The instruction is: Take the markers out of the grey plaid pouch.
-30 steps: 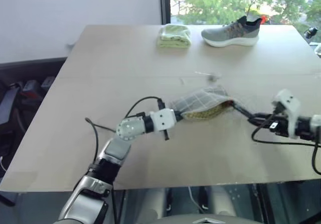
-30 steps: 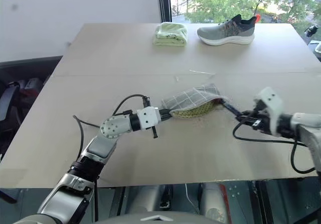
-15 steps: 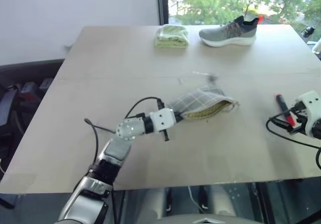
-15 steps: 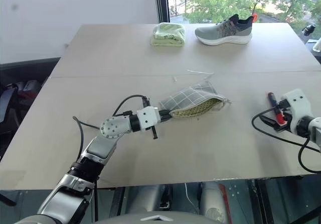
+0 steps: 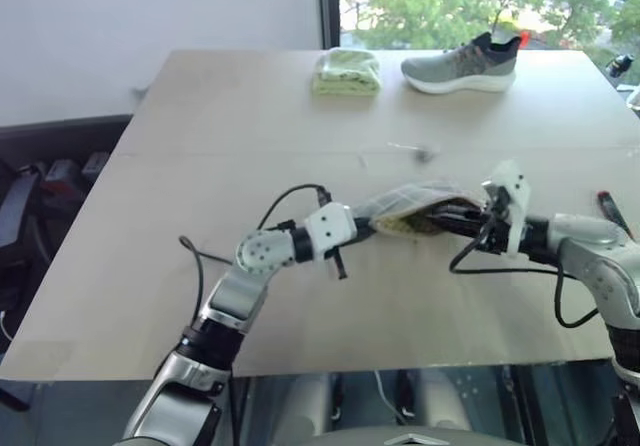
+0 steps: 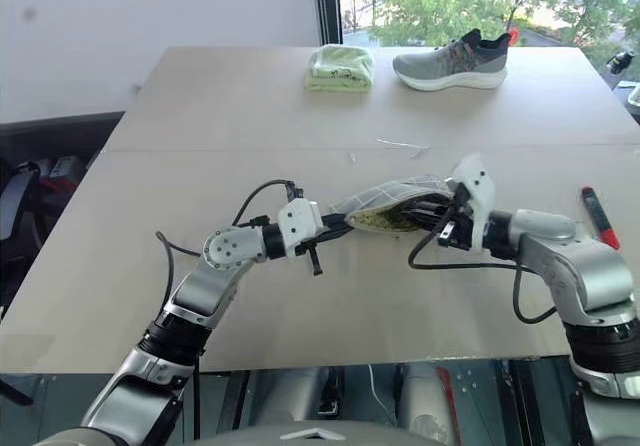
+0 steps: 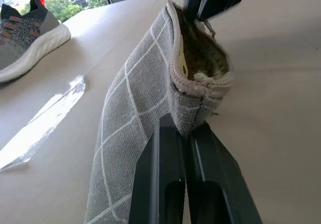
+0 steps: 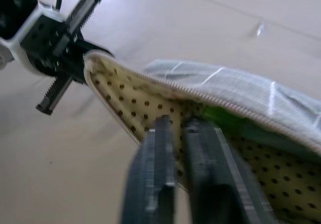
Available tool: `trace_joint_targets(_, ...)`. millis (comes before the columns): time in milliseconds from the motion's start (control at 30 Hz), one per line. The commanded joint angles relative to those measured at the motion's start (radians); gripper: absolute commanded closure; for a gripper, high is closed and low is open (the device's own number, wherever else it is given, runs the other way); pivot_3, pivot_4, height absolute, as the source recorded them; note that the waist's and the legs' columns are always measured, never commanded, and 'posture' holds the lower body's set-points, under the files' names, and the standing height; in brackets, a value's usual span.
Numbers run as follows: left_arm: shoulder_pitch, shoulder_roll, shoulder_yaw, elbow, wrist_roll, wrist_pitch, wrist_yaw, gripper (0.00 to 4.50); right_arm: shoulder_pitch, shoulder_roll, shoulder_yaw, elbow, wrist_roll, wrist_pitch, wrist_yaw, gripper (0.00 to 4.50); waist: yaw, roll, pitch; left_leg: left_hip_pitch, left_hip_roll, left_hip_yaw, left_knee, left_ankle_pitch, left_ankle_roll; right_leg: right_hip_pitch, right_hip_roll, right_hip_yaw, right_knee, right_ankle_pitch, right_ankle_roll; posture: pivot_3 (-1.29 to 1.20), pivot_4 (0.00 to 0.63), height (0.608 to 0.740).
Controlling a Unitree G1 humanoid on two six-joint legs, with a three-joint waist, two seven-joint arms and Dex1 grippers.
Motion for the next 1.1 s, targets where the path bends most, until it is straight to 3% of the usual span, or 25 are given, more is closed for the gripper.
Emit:
trace_joint_targets(33,-0.007,-0.017,0.012,-0.081,-0.055,0.054,-0.009,4.50,-0.075,-0.028,0.078,0.071,-0.106,-0.079,0.009,4.44,-0.002,0.000,0.000,0.000,0.000,0.000,0.000,0.000,0.000,0.000,0.000,0.000,0.000,0.000,0.000,0.00,0.150,0.740)
trace_joint_targets(233,0.004,-0.022,-0.001,-0.147,-0.111,0.157,-0.042,4.50,-0.190,-0.096,0.258,0.187,-0.362,-0.343,0.083,4.44,-0.003,0.000,0.000,0.000,0.001,0.000,0.000,0.000,0.000,0.000,0.002,0.000,0.001,0.000,0.000,0.00,0.150,0.740)
trace_joint_targets(467,0.000,-0.037,0.010,-0.236,-0.241,0.352,-0.071,4.50,-0.324,-0.214,0.421,0.213,-0.595,-0.527,0.258,1.55,-0.003,0.000,0.001,0.000,0.001,0.001,0.000,0.000,0.000,0.000,0.003,0.001,0.000,0.000,0.000,0.00,0.150,0.740)
trace_joint_targets(767,-0.008,-0.028,0.018,-0.290,-0.368,0.545,-0.092,4.50,-0.452,-0.205,0.489,0.244,-0.659,-0.580,0.486,1.55,-0.003,0.000,0.001,0.001,0.002,0.000,0.000,0.000,-0.001,0.000,0.004,0.001,0.000,0.000,0.000,0.00,0.150,0.740)
trace_joint_targets(1100,0.000,-0.018,0.011,-0.289,-0.377,0.566,-0.094,4.50,-0.553,0.025,0.628,0.617,-0.822,-0.783,0.486,1.55,-0.008,0.000,0.001,0.002,0.002,0.001,0.000,0.002,-0.003,0.000,0.005,0.001,0.001,0.000,0.000,0.00,0.150,0.740)
